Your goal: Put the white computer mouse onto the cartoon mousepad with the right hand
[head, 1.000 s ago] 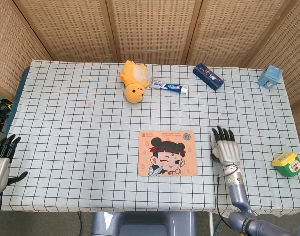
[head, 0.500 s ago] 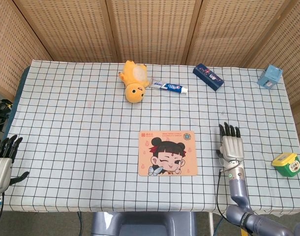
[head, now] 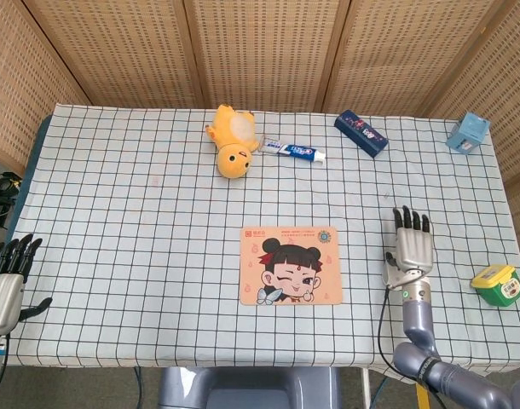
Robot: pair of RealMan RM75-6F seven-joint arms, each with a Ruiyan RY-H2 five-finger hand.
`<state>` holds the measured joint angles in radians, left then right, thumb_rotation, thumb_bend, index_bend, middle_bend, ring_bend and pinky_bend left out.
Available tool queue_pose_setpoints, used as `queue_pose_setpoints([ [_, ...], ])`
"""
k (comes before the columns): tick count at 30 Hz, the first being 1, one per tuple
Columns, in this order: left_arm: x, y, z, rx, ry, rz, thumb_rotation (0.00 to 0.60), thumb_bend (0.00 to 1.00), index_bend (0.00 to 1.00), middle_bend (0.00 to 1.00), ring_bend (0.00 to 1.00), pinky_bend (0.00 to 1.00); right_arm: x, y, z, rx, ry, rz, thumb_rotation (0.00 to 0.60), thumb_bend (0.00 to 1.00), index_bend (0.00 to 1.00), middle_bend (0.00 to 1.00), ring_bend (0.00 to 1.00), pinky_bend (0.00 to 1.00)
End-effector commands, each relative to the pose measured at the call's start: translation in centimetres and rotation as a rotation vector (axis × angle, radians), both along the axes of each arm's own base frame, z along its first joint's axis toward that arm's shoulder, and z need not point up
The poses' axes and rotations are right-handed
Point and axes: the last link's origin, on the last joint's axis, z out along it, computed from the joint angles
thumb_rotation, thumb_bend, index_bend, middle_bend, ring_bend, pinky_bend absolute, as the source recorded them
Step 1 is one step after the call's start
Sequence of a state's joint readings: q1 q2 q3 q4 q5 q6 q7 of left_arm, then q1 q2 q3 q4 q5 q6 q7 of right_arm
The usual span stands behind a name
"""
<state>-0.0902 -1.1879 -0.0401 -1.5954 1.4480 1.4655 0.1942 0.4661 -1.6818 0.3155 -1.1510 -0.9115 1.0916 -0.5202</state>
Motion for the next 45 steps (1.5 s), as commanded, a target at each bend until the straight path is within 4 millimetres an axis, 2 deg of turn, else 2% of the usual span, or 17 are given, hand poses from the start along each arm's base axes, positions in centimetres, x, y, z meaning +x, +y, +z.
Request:
queue_pose_setpoints([
  [1, 0.0, 0.0, 0.0, -0.001, 0.000, -0.001, 0.600, 0.00, 0.00, 0.00, 0.00, 0.00, -0.3, -0.2, 0.3, 0.000, 0.004, -0.014, 0.600, 0.44, 0.04, 0.00, 0.00, 0.00],
  [3, 0.1, 0.0, 0.0, 0.000, -0.001, -0.003, 0.600, 0.00, 0.00, 0.00, 0.00, 0.00, -0.2, -0.2, 0.5, -0.003, 0.004, -0.011, 0.600, 0.44, 0.05, 0.00, 0.00, 0.00],
  [5, 0.1, 0.0, 0.1, 0.005, -0.004, -0.007, 0.600, 0.00, 0.00, 0.00, 0.00, 0.00, 1.0, -0.1, 1.2, -0.038, -0.029, 0.056, 0.600, 0.43, 0.05, 0.00, 0.00, 0.00],
  [11, 0.1, -0.1, 0.2, 0.009, -0.006, -0.016, 0.600, 0.00, 0.00, 0.00, 0.00, 0.00, 1.9, 1.8, 3.5, -0.018, -0.065, 0.278, 0.600, 0.30, 0.07, 0.00, 0.00, 0.00],
  [18, 0.1, -0.1, 0.1, 0.010, -0.001, -0.017, 0.600, 0.00, 0.00, 0.00, 0.00, 0.00, 1.0, 2.8, 7.4, 0.050, -0.053, 0.526, 0.600, 0.22, 0.09, 0.01, 0.00, 0.00],
  [24, 0.0, 0.1, -0.3, -0.002, 0.013, -0.016, 0.600, 0.00, 0.00, 0.00, 0.00, 0.00, 0.5, 2.5, 9.3, 0.101, 0.035, 0.677, 0.600, 0.17, 0.13, 0.08, 0.00, 0.00],
  [34, 0.0, 0.4, -0.7, -0.008, 0.025, -0.017, 0.600, 0.00, 0.00, 0.00, 0.00, 0.00, -0.2, 2.0, 9.3, 0.218, 0.202, 0.791, 0.600, 0.17, 0.18, 0.10, 0.00, 0.01],
  [40, 0.0, 0.5, -0.7, -0.001, 0.026, -0.020, 0.600, 0.00, 0.00, 0.00, 0.00, 0.00, -0.2, 2.0, 7.3, 0.340, 0.284, 0.844, 0.600, 0.17, 0.18, 0.11, 0.00, 0.01],
  [45, 0.0, 0.5, -0.5, 0.008, 0.024, -0.018, 0.600, 0.00, 0.00, 0.00, 0.00, 0.00, -0.4, 2.0, 6.4, 0.396, 0.339, 0.851, 0.600, 0.17, 0.18, 0.09, 0.00, 0.01],
])
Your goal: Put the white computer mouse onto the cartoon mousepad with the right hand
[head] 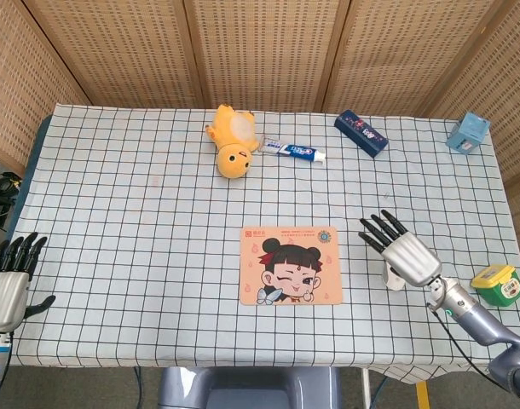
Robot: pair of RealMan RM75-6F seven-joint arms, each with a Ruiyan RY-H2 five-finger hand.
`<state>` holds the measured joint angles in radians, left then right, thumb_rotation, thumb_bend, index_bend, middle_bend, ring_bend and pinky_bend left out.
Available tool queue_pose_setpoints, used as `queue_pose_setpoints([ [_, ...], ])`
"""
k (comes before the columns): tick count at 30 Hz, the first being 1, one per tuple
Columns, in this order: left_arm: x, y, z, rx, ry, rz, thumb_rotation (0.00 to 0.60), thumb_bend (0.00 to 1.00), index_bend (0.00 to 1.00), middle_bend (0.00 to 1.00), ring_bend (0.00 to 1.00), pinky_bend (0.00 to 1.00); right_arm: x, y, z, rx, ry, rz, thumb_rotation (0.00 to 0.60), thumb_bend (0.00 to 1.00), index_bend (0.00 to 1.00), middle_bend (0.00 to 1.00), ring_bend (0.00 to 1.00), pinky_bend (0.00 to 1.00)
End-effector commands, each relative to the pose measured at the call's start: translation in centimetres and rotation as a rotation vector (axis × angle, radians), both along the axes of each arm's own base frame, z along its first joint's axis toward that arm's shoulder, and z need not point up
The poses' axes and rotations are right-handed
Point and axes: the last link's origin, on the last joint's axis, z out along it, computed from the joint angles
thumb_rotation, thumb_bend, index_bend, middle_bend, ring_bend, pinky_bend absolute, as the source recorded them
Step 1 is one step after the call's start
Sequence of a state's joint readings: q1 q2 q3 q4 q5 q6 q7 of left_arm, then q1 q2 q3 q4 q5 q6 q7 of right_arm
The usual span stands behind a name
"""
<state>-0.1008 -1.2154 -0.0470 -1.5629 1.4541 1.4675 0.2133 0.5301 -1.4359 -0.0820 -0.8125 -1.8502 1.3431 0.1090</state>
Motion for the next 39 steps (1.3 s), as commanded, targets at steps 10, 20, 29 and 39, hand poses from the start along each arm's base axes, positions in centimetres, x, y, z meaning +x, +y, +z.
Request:
queue_pose_setpoints([
  [10, 0.0, 0.0, 0.1, 0.002, 0.001, 0.000, 0.600, 0.00, 0.00, 0.00, 0.00, 0.00, -1.0, -0.2, 0.1, 0.018, 0.136, 0.001, 0.600, 0.16, 0.17, 0.06, 0.00, 0.00],
  [20, 0.1, -0.1, 0.0, -0.001, 0.004, -0.004, 0.600, 0.00, 0.00, 0.00, 0.00, 0.00, -2.0, 0.4, 0.6, 0.024, 0.169, -0.017, 0.600, 0.16, 0.17, 0.06, 0.00, 0.00],
  [29, 0.1, -0.1, -0.1, -0.004, 0.007, -0.004, 0.600, 0.00, 0.00, 0.00, 0.00, 0.00, -3.4, 0.9, 0.4, 0.039, 0.211, -0.052, 0.600, 0.16, 0.19, 0.07, 0.00, 0.00],
  [39, 0.1, -0.1, -0.2, -0.005, 0.009, -0.004, 0.600, 0.00, 0.00, 0.00, 0.00, 0.00, -3.8, 1.5, -0.4, 0.064, 0.202, -0.051, 0.600, 0.16, 0.21, 0.07, 0.00, 0.00],
])
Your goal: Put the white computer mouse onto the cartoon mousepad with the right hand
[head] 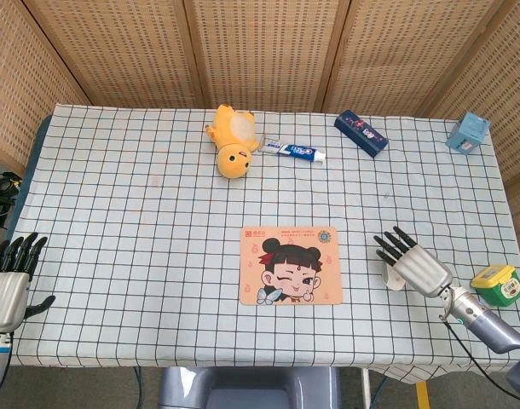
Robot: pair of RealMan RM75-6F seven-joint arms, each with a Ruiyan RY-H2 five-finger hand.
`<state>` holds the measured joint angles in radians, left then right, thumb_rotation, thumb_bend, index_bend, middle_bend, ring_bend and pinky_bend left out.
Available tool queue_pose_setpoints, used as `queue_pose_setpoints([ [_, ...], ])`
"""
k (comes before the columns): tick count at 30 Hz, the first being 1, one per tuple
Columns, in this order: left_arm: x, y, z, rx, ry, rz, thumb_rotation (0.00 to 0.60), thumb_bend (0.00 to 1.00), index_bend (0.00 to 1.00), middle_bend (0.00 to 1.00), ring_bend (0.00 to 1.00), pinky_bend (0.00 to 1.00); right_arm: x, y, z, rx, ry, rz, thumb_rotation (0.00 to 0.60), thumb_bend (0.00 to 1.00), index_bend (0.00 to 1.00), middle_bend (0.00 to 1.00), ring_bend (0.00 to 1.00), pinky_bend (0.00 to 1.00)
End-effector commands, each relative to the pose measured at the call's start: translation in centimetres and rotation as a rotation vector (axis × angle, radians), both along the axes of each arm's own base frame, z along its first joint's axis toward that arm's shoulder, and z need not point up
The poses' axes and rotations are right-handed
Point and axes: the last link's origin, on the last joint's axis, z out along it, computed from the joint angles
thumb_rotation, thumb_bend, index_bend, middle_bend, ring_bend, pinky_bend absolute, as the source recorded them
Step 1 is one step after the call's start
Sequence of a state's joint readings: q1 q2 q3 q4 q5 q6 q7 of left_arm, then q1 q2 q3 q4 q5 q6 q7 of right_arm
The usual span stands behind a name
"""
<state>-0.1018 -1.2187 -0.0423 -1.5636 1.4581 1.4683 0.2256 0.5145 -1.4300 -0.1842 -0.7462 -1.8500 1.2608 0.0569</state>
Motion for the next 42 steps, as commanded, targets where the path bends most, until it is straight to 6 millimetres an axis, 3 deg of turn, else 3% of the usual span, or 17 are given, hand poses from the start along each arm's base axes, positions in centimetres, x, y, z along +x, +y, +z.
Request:
queue_pose_setpoints([
  [1, 0.0, 0.0, 0.0, 0.001, -0.001, 0.000, 0.600, 0.00, 0.00, 0.00, 0.00, 0.00, 0.1, 0.1, -0.2, 0.006, -0.001, 0.007, 0.600, 0.16, 0.21, 0.07, 0.00, 0.00],
  [19, -0.1, 0.0, 0.0, 0.000, -0.001, 0.001, 0.600, 0.00, 0.00, 0.00, 0.00, 0.00, -0.6, 0.0, -1.0, 0.019, 0.053, 0.004, 0.600, 0.16, 0.24, 0.08, 0.00, 0.00],
  [31, -0.1, 0.0, 0.0, 0.002, -0.001, 0.003, 0.600, 0.00, 0.00, 0.00, 0.00, 0.00, -0.6, 0.1, -1.7, 0.033, 0.051, 0.009, 0.600, 0.16, 0.34, 0.14, 0.00, 0.01],
  [38, -0.1, 0.0, 0.1, 0.003, -0.003, 0.001, 0.600, 0.00, 0.00, 0.00, 0.00, 0.00, -0.9, 0.3, -2.1, 0.039, 0.045, 0.004, 0.600, 0.16, 0.46, 0.26, 0.10, 0.07],
  [40, -0.1, 0.0, 0.1, 0.003, -0.004, 0.002, 0.600, 0.00, 0.00, 0.00, 0.00, 0.00, -0.9, 0.4, -2.2, 0.041, 0.042, 0.007, 0.600, 0.16, 0.50, 0.30, 0.15, 0.13],
  [42, -0.1, 0.0, 0.1, 0.003, -0.005, 0.003, 0.600, 0.00, 0.00, 0.00, 0.00, 0.00, -0.8, 0.4, -2.3, 0.043, 0.037, 0.017, 0.600, 0.16, 0.59, 0.39, 0.25, 0.28],
])
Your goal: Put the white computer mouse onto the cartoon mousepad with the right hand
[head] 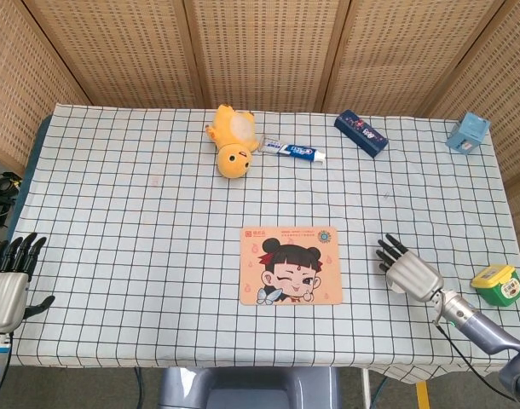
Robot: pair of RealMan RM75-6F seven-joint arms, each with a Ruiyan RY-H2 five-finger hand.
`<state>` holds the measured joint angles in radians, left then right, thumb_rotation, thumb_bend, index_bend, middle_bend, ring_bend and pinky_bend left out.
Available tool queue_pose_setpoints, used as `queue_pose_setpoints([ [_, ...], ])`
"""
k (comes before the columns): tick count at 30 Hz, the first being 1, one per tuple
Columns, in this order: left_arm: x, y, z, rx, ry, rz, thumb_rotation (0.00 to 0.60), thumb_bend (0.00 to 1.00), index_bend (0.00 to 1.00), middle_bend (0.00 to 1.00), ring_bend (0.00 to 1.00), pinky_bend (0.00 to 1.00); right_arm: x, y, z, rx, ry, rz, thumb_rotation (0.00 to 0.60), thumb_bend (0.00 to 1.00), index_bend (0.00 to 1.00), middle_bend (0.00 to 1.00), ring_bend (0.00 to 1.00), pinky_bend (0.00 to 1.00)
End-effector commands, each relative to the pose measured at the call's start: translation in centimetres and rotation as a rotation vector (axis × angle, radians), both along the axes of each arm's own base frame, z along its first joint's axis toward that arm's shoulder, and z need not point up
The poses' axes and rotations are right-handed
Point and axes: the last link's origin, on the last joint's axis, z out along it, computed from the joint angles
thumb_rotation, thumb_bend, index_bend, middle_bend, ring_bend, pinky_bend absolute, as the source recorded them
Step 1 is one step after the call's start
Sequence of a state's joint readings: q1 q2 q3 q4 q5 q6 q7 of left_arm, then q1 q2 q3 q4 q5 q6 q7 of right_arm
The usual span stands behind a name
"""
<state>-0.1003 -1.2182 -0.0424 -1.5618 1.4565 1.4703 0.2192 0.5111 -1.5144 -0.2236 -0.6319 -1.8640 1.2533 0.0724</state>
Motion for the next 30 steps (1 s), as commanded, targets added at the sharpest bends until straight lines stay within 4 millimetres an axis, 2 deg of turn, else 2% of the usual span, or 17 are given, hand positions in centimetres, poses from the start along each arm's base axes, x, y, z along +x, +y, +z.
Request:
queue_pose_setpoints([
  [1, 0.0, 0.0, 0.0, -0.001, -0.001, 0.001, 0.600, 0.00, 0.00, 0.00, 0.00, 0.00, 0.1, 0.1, -0.1, 0.003, -0.009, 0.015, 0.600, 0.16, 0.62, 0.42, 0.30, 0.35],
  [3, 0.0, 0.0, 0.0, -0.001, -0.002, 0.001, 0.600, 0.00, 0.00, 0.00, 0.00, 0.00, 0.5, 0.2, -0.1, 0.003, -0.034, 0.036, 0.600, 0.16, 0.70, 0.53, 0.43, 0.50],
  [6, 0.0, 0.0, 0.0, 0.002, -0.006, 0.002, 0.600, 0.00, 0.00, 0.00, 0.00, 0.00, 1.2, 0.4, -0.1, 0.006, -0.063, 0.089, 0.600, 0.17, 0.78, 0.62, 0.54, 0.58],
  [8, 0.0, 0.1, 0.1, 0.005, -0.010, 0.003, 0.600, 0.00, 0.00, 0.00, 0.00, 0.00, 1.4, 0.4, 0.1, 0.008, -0.078, 0.104, 0.600, 0.18, 0.82, 0.64, 0.57, 0.61],
  [17, 0.0, 0.1, 0.2, 0.007, -0.017, 0.001, 0.600, 0.00, 0.00, 0.00, 0.00, 0.00, 3.0, -0.1, 0.7, -0.011, -0.093, 0.210, 0.600, 0.18, 0.83, 0.65, 0.58, 0.63],
  [27, 0.0, 0.1, 0.4, 0.011, -0.020, 0.003, 0.600, 0.00, 0.00, 0.00, 0.00, 0.00, 8.2, -2.7, 0.4, -0.020, -0.096, 0.374, 0.600, 0.18, 0.83, 0.65, 0.58, 0.63],
  [30, -0.2, 0.2, 0.4, 0.009, -0.025, 0.008, 0.600, 0.00, 0.00, 0.00, 0.00, 0.00, 10.9, -3.2, -0.5, 0.003, -0.104, 0.452, 0.600, 0.18, 0.83, 0.65, 0.58, 0.63],
])
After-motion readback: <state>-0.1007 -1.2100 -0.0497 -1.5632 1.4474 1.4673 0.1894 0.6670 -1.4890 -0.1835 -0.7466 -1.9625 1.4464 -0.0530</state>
